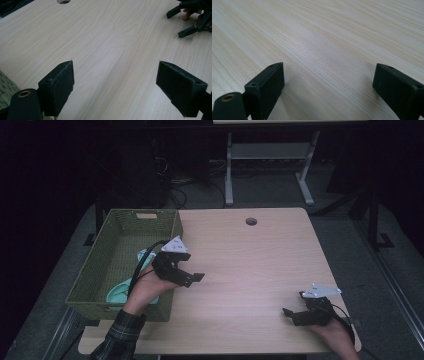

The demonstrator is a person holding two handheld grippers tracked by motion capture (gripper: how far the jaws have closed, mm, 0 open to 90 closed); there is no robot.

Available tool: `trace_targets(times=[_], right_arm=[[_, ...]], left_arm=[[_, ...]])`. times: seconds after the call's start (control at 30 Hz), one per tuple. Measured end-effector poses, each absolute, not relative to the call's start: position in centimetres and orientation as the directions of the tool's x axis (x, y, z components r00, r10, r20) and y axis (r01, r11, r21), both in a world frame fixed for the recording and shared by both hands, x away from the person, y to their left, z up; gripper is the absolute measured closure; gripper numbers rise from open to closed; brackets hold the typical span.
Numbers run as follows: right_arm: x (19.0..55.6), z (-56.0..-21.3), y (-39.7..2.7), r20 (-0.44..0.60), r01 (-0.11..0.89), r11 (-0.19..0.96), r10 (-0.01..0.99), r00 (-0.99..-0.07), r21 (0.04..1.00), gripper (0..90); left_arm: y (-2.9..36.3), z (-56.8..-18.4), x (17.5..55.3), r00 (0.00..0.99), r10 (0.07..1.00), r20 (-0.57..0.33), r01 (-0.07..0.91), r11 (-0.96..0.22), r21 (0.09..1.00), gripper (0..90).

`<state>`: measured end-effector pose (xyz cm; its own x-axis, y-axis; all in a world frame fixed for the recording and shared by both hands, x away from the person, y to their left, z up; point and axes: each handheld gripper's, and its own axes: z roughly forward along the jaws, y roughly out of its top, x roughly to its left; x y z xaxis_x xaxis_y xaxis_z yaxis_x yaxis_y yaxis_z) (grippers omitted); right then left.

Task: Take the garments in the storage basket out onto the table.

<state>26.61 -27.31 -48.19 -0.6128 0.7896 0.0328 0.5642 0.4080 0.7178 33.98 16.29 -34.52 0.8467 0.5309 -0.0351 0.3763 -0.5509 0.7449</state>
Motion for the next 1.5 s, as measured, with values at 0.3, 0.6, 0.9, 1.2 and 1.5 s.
trace_targets(times=[0.3, 0.6, 0.9, 1.2, 1.5], right_arm=[[26.6, -48.2, -27.3, 0.033, 0.564, 0.408, 0.789, -0.613, 0.718, 9.8], [26.6, -48.2, -27.3, 0.033, 0.564, 0.408, 0.79, -0.613, 0.718, 9.8], [26.6, -48.2, -27.3, 0.033, 0.564, 0.408, 0.79, -0.613, 0.718, 9.8], [26.6, -48.2, -27.3, 0.033, 0.564, 0.408, 0.79, -0.613, 0.718, 9.8], [26.6, -48.2, -27.3, 0.033, 0.565, 0.408, 0.79, -0.612, 0.717, 9.8]], left_arm=[[17.4, -34.3, 34.1, 0.837, 0.547, -0.035, 0.387, -0.545, 0.744, 14.2], [18.7, -34.3, 34.4, 0.82, 0.571, -0.036, 0.406, -0.536, 0.74, 14.3], [20.1, -34.5, 34.8, 0.807, 0.59, -0.034, 0.42, -0.532, 0.735, 14.3], [21.6, -34.6, 35.1, 0.783, 0.621, -0.03, 0.435, -0.514, 0.739, 14.3], [23.2, -34.6, 35.3, 0.76, 0.649, -0.029, 0.454, -0.497, 0.739, 14.3]])
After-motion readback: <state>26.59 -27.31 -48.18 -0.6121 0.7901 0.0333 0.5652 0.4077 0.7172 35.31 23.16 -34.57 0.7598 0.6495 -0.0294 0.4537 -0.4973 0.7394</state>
